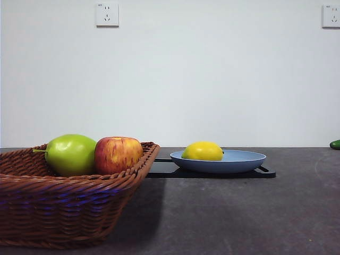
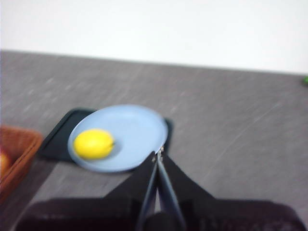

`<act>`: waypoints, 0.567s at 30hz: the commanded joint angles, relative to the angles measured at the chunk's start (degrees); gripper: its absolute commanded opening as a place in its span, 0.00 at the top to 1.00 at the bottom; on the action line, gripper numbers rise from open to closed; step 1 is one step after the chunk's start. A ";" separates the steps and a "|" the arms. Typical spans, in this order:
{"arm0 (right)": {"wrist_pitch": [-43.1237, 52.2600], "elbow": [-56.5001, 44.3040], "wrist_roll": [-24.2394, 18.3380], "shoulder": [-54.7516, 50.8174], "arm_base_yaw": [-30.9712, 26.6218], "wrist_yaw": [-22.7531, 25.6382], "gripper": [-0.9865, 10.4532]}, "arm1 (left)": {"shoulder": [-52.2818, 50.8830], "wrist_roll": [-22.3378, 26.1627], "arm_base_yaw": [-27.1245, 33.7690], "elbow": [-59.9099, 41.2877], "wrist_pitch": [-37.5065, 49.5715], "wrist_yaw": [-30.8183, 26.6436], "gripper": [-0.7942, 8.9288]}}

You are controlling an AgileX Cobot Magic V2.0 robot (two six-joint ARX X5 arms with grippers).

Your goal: Take the lemon from the basket,put the lemon in the plate,hand out the plate

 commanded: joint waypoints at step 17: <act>18.03 -26.71 -2.27 -17.84 -26.38 -24.85 0.91 | -0.07 -0.20 0.17 -0.66 0.61 -0.07 0.91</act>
